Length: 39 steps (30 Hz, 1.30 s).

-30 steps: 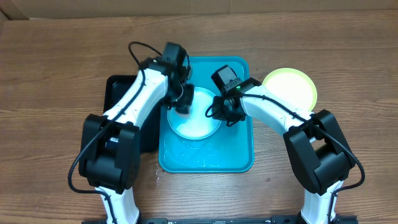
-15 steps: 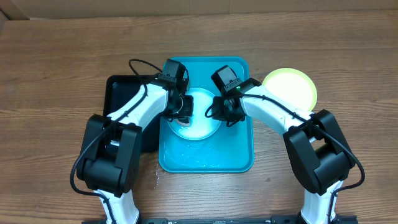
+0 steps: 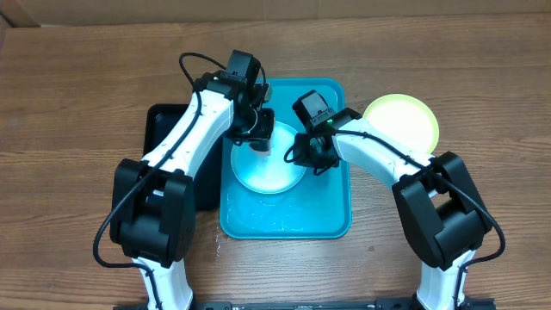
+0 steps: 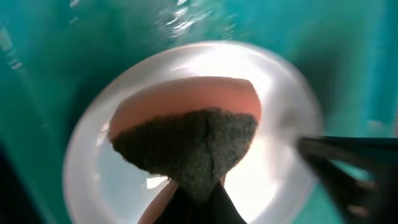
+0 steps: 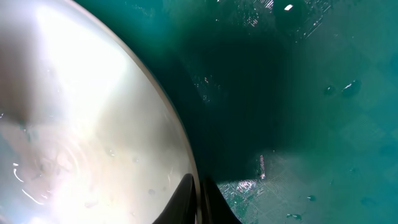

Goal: Clean dirty plates on tray and stack at the side
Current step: 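Scrub the light blue plate with the sponge in the left gripper, then return the sponge to the black tray with the left gripper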

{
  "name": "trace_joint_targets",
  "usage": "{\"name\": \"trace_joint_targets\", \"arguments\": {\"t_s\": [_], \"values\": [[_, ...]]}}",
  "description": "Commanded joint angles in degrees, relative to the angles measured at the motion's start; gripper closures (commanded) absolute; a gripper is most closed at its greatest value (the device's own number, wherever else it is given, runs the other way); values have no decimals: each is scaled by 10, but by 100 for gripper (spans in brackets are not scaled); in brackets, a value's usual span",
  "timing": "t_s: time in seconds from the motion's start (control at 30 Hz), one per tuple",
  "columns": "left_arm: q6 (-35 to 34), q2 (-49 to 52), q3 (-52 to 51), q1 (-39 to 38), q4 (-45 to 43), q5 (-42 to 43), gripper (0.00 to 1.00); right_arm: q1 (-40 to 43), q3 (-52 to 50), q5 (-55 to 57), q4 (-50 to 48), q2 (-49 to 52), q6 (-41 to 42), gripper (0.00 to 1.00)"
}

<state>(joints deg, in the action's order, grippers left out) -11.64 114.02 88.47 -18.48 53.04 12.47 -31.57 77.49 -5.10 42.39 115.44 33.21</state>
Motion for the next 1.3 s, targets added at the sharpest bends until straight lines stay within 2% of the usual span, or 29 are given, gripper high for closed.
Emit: {"name": "trace_joint_targets", "arguments": {"t_s": [0.0,0.3,0.4,0.5,0.57,0.67,0.8,0.87,1.03,1.13,1.27], "values": [[-7,2,-47,-13,-14,-74,96,-3,-13,3,0,-2,-2,96],[-56,10,-171,-14,-112,-72,96,-3,-13,3,1,-2,-2,96],[-45,10,-174,-15,-122,2,96,-3,-13,3,1,-2,-2,96],[3,10,-172,-13,-153,154,96,-3,-13,3,1,-2,-2,96],[14,10,-166,-12,-169,216,96,-3,-13,3,1,-2,-2,96],[14,9,-132,-1,-154,247,96,-3,-13,3,1,-2,-2,96],[32,-1,-41,39,-68,249,96,-3,-13,3,1,-2,-2,96],[40,-9,2,61,-25,240,96,-3,-13,3,1,-2,-2,95],[39,-28,94,121,101,141,96,-3,-13,3,0,-2,-2,95],[32,-32,101,145,156,50,96,-3,-13,3,-2,-2,-2,95],[-38,-31,80,159,210,-129,96,-3,-13,3,-8,-2,-2,95]]}}
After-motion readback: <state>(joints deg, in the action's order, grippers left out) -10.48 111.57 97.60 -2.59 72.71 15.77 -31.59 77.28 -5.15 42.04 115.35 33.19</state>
